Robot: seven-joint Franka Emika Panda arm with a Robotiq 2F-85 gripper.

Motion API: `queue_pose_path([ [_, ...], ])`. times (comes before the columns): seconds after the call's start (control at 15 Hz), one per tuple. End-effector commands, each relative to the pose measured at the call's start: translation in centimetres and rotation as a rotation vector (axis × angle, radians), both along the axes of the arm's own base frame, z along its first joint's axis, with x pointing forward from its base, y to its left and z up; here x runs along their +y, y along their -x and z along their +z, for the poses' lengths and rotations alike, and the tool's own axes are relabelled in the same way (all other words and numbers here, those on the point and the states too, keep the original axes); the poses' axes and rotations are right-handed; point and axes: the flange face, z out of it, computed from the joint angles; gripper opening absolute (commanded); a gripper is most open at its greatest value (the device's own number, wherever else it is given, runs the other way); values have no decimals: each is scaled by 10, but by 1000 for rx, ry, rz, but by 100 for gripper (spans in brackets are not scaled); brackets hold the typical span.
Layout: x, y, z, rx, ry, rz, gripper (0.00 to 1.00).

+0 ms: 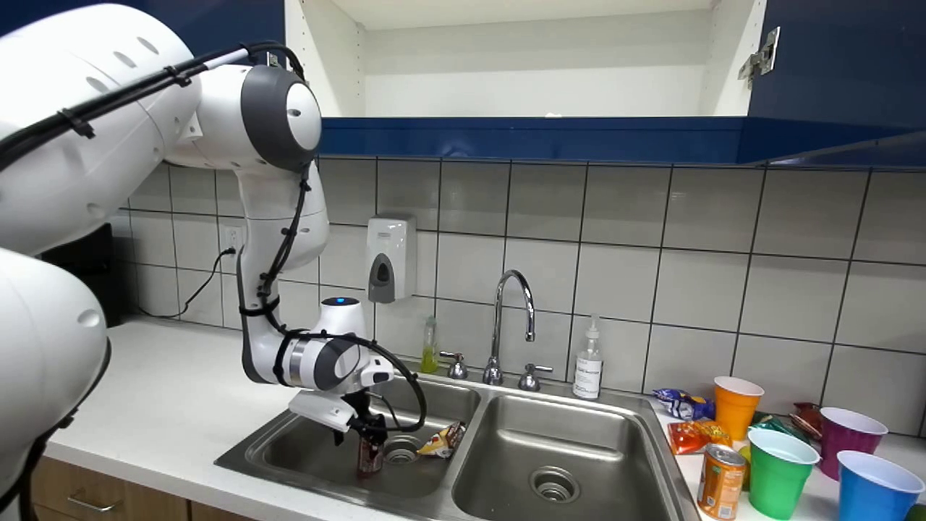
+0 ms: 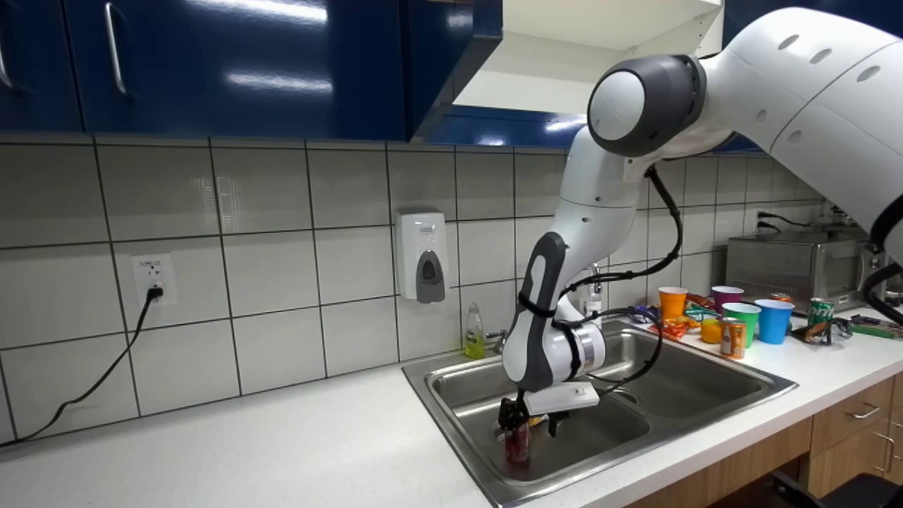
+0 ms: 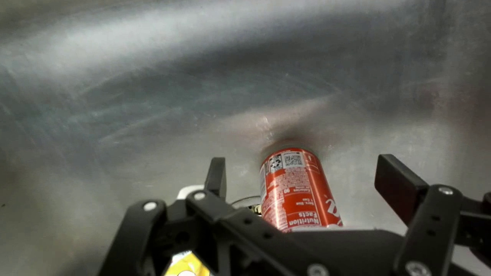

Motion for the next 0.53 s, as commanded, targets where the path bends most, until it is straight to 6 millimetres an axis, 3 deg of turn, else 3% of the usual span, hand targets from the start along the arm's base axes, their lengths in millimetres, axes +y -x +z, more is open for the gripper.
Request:
queue_pose_path([
  [0.0, 2, -4, -1, -28, -10, -7, 100],
  [0.47, 1, -10, -2, -55, -7, -17, 100],
])
